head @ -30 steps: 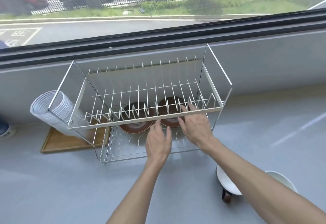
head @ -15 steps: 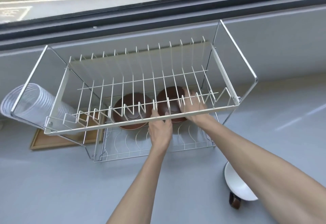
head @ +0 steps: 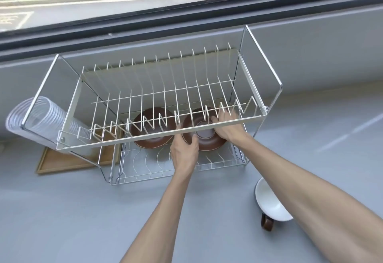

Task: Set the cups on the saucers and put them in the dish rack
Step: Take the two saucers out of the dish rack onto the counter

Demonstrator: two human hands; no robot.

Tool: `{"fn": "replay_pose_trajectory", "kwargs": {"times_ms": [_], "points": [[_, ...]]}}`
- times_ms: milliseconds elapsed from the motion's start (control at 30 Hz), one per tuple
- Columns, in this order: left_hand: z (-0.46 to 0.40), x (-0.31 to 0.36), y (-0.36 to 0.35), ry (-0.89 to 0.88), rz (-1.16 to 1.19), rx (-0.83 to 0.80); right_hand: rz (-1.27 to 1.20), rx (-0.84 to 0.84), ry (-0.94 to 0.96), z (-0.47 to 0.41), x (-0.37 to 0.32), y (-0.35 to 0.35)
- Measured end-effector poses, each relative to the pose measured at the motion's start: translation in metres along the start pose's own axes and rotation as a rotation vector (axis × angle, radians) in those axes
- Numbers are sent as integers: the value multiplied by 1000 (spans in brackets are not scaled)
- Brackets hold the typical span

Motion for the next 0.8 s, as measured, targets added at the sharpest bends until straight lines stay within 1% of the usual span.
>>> {"fn": "replay_pose_trajectory", "kwargs": {"times_ms": [33, 67, 100, 133, 200, 267, 367, 433, 533, 667, 800], "points": [[4, 0, 3, -6, -7, 1, -65, -40, -5, 0, 1, 0], [7, 0, 6, -16, -6, 4, -144, -39, -10, -3, 4, -8], [11, 0, 10, -26, -3, 7, -182, -77, 31, -3, 0, -14], [13, -1, 14, -30, -4, 7, -284, -117, -11, 0, 3, -17], [19, -5, 21, -12, -19, 5, -394, -108, -107, 10, 9, -11], [25, -9, 29, 7, -2, 7, -413, -107, -139, 21, 11, -9], [36, -13, 41, -24, 37, 26, -418, -132, -139, 37, 12, -8], [45, -16, 46, -34, 46, 14, -452, -101, -132, 48, 12, -3], [59, -23, 54, -1, 75, 5, -474, -53, -126, 69, 12, 1], [82, -33, 69, 14, 44, 33, -524, -67, -144, 102, 11, 1], [101, -47, 80, 33, 59, 20, -571, -49, -165, 137, 8, 2]]}}
Point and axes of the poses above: each hand's wrist, its own z-axis away from the middle knuckle, its own y-axis out of the back of the hand, x = y × z, the point moved 10 cm from there along -z, towards the middle knuckle
